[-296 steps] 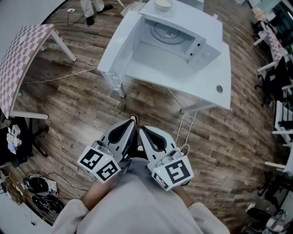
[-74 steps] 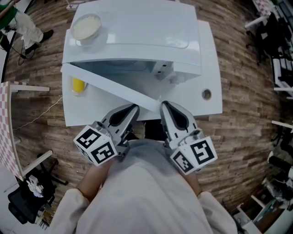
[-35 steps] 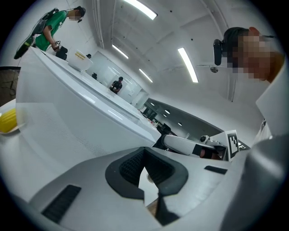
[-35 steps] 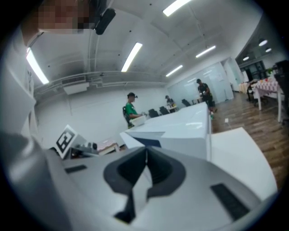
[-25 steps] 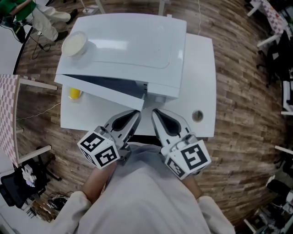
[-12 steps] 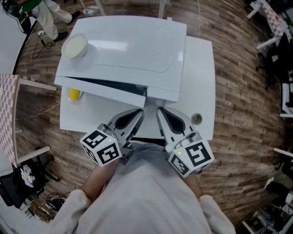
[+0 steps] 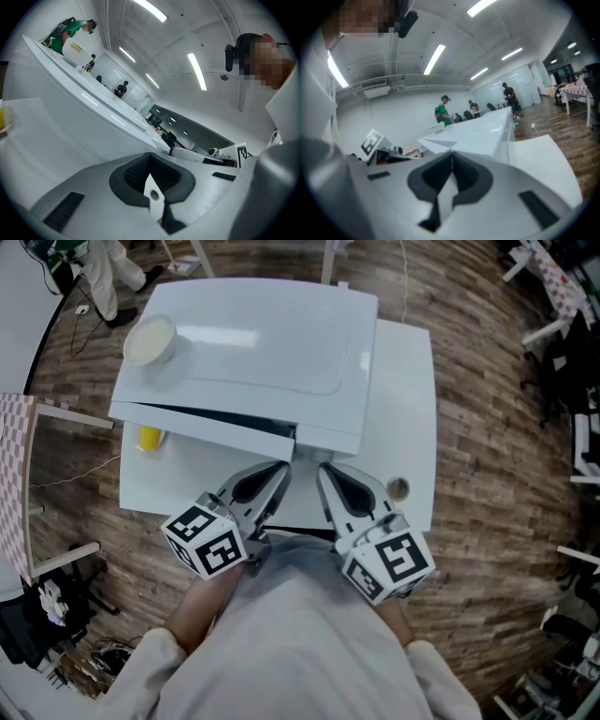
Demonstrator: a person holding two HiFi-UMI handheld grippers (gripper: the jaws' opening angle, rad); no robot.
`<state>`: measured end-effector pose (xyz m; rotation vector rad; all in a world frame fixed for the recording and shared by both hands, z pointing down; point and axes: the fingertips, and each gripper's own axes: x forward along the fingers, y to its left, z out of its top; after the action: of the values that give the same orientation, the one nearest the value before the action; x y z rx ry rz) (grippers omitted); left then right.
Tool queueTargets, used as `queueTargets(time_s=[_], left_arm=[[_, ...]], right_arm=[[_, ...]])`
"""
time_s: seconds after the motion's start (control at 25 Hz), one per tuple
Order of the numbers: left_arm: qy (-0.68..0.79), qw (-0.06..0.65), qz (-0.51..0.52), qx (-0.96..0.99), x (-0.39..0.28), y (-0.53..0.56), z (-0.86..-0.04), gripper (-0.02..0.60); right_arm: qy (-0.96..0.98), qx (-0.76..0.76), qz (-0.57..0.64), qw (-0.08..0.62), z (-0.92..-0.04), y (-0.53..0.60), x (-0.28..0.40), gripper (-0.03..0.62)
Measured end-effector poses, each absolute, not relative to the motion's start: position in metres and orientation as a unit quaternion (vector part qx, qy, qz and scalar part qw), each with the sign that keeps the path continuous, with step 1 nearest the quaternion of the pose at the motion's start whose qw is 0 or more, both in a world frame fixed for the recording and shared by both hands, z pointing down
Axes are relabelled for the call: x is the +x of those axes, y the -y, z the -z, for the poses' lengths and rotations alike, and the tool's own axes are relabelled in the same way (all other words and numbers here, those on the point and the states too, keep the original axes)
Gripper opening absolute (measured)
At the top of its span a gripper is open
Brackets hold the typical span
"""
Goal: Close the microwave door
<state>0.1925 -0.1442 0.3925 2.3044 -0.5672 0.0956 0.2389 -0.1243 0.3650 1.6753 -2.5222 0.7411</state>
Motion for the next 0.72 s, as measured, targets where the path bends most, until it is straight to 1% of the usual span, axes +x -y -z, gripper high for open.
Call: queueTargets(time_s=[0.72], left_arm=[[0.224, 0.401, -0.017, 0.888, 0.191, 0.157, -0.391, 0.014]], right_arm=[[0.806, 0.536, -0.252, 0.011, -0.371, 0.133, 0.241, 0.023]])
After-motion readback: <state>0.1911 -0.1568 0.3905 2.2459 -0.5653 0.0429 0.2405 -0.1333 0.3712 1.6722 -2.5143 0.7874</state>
